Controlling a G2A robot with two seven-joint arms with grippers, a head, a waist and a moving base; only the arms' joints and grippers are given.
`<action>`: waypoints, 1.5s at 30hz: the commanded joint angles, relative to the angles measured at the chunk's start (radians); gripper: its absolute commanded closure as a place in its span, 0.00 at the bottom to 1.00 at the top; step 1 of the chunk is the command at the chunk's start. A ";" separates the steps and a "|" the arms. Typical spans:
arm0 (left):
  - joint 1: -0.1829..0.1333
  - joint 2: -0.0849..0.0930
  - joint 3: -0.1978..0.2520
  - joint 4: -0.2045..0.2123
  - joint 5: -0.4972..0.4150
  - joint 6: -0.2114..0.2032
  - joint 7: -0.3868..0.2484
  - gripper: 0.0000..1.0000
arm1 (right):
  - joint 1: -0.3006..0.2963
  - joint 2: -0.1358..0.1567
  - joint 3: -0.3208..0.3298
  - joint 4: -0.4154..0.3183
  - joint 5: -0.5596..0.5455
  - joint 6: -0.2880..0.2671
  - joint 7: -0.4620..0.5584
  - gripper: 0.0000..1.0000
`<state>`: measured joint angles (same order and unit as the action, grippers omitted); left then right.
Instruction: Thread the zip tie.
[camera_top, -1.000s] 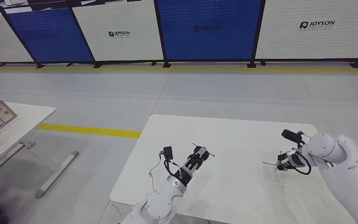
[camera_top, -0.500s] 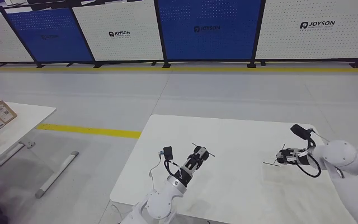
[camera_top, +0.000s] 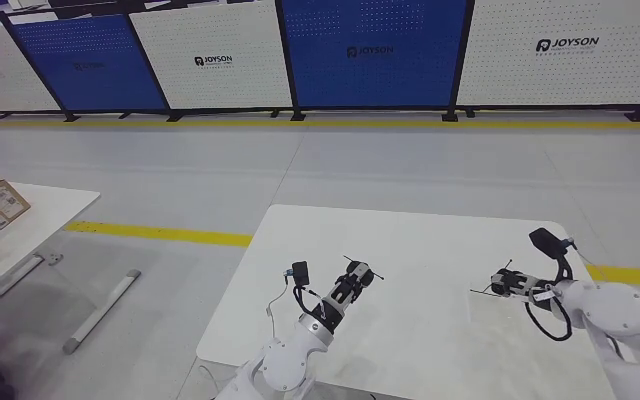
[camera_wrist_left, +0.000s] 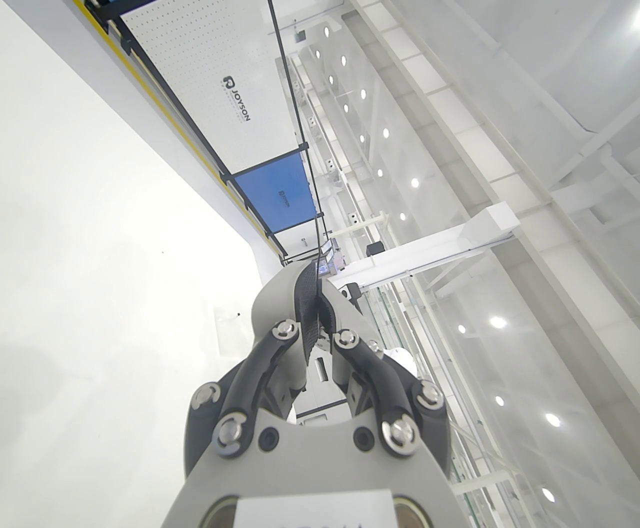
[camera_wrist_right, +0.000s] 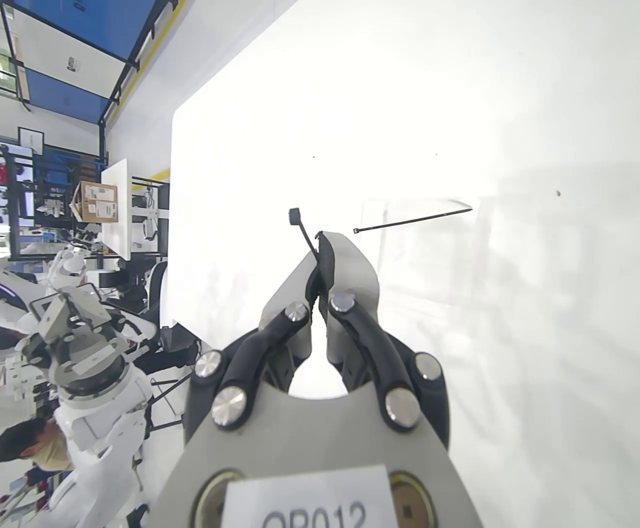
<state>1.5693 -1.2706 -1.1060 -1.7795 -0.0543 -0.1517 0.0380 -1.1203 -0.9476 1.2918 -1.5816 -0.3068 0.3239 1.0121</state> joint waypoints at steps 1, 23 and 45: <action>0.000 0.000 0.000 0.000 0.000 0.000 0.000 1.00 | 0.000 0.000 0.000 0.000 0.000 0.000 0.000 1.00; 0.000 0.000 0.000 0.000 0.000 0.000 0.000 1.00 | -0.152 -0.034 0.018 0.011 0.378 -0.286 -0.256 1.00; -0.142 -0.038 0.140 0.132 0.214 0.057 0.179 1.00 | -0.152 -0.034 0.018 0.011 0.378 -0.286 -0.256 1.00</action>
<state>1.4409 -1.3040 -0.9791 -1.6658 0.1405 -0.1005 0.1958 -1.2725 -0.9820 1.3096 -1.5704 0.0708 0.0382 0.7557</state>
